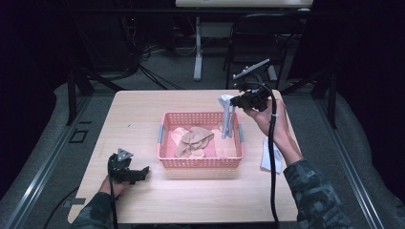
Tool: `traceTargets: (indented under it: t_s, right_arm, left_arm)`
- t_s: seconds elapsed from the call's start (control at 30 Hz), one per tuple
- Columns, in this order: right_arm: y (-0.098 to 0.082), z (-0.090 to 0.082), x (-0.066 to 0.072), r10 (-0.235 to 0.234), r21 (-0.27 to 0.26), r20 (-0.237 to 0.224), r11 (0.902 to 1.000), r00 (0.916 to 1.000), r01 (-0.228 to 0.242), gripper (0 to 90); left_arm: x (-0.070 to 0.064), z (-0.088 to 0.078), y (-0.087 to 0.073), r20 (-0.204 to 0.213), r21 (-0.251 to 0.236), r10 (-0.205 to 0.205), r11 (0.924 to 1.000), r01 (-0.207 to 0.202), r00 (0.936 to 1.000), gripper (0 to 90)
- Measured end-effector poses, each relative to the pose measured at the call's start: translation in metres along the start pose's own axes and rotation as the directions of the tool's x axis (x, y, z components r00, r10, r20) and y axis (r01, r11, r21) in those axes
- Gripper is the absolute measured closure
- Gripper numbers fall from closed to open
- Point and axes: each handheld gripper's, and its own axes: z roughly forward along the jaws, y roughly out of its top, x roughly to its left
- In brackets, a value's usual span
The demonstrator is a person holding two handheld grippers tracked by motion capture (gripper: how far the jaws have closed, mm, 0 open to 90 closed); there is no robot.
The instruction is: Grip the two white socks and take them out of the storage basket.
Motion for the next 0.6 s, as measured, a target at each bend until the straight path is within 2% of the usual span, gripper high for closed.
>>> traceTargets:
  t_s: [0.27,0.6]
  right_arm:
    - [-0.004,-0.015,-0.009,0.007,-0.004,0.018,1.0000,0.9998,-0.007,89.6]
    - [-0.020,-0.034,-0.033,0.051,0.002,0.045,0.9987,0.9977,-0.051,89.5]
  left_arm:
    - [0.000,0.000,0.000,0.001,0.000,-0.001,1.0000,0.001,1.0000,0.5]
    - [0.000,0.000,0.000,0.001,0.000,0.000,1.0000,0.000,1.0000,0.5]
